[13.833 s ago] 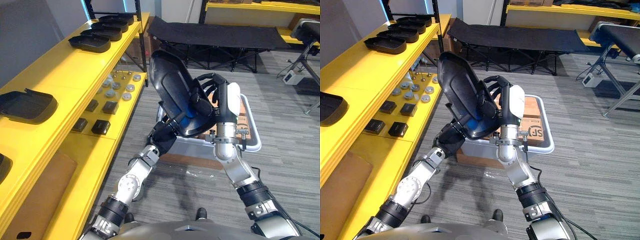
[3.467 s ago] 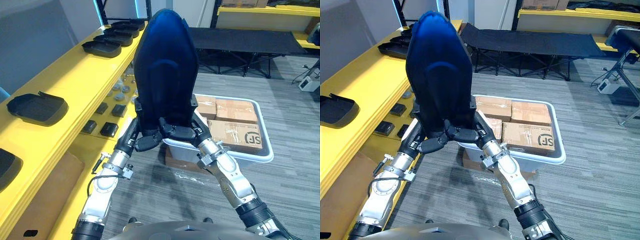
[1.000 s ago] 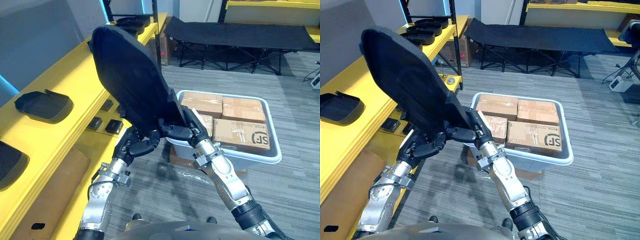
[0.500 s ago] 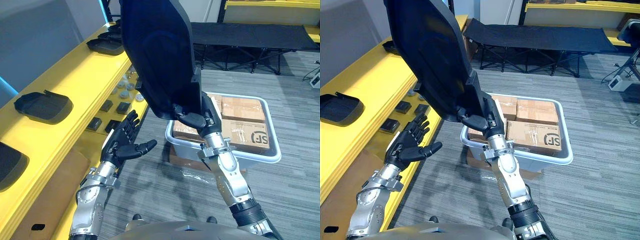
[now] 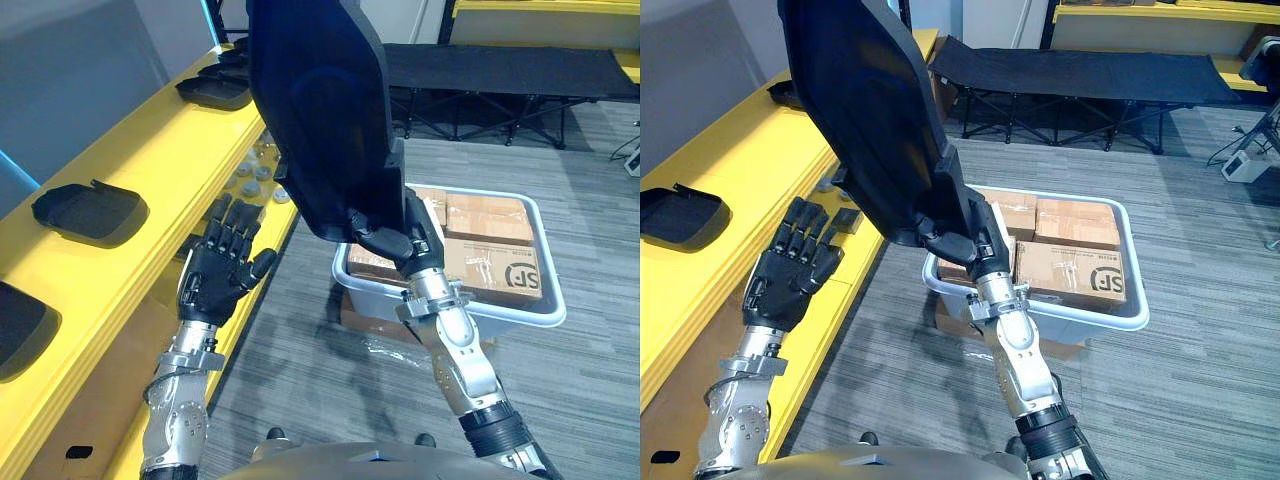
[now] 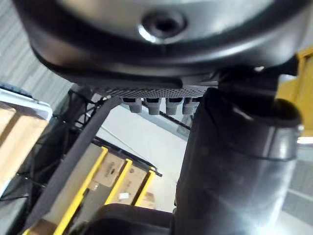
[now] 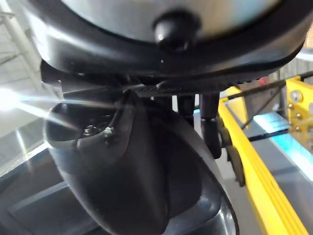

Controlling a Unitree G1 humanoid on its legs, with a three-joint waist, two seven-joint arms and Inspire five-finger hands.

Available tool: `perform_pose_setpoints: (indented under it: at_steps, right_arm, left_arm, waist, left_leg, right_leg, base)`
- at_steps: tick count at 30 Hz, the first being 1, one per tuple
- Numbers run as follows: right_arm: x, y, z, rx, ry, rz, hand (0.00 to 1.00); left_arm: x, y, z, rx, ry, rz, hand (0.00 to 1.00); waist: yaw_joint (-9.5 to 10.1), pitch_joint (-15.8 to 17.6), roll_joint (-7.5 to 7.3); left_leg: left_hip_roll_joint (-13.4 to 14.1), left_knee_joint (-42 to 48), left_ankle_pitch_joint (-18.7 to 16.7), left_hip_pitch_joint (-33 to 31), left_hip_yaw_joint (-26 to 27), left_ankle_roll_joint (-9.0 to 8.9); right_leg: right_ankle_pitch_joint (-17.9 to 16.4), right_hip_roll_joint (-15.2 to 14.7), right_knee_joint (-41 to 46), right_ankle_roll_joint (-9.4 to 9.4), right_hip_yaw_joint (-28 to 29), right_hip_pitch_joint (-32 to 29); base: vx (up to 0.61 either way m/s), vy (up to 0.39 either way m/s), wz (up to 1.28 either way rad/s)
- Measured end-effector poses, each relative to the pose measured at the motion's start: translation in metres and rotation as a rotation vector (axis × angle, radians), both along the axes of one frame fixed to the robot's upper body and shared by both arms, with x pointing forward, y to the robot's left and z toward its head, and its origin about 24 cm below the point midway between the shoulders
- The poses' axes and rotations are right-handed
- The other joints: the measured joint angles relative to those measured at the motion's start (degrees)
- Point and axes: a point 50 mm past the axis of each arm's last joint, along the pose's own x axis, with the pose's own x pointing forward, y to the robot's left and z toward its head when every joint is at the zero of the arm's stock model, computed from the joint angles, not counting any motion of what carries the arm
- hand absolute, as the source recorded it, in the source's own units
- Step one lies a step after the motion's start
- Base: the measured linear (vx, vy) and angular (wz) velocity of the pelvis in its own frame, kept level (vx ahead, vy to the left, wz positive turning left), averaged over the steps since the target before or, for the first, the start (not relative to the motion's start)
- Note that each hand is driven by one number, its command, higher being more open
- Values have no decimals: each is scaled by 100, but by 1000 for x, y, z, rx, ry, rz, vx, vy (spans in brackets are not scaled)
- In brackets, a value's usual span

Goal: Walk over and take three plastic housings, then place them on the shelf

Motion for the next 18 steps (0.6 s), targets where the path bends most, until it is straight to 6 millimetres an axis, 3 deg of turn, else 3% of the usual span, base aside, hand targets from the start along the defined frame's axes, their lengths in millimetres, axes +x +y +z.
perform_pose_setpoints:
  at_steps: [8, 18]
  right_arm:
    - [-2, 5, -3, -22, 5, 11, 0]
    - [-9, 27, -15, -53, 53, 124, 0]
  left_arm:
    - [7, -8, 19, -31, -117, -47, 100]
    - [9, -24, 19, -37, -113, -113, 100]
  waist:
    - [-10, -3, 1]
    - [-17, -15, -13]
  left_leg:
    - [0, 0, 0, 1, -3, 0]
    - [-1, 0, 0, 0, -8, 0]
  right_leg:
    - [0, -1, 0, 0, -8, 3]
    - [0, -1, 0, 0, -13, 4]
  base:
    - [0, 0, 0]
    - [0, 0, 0]
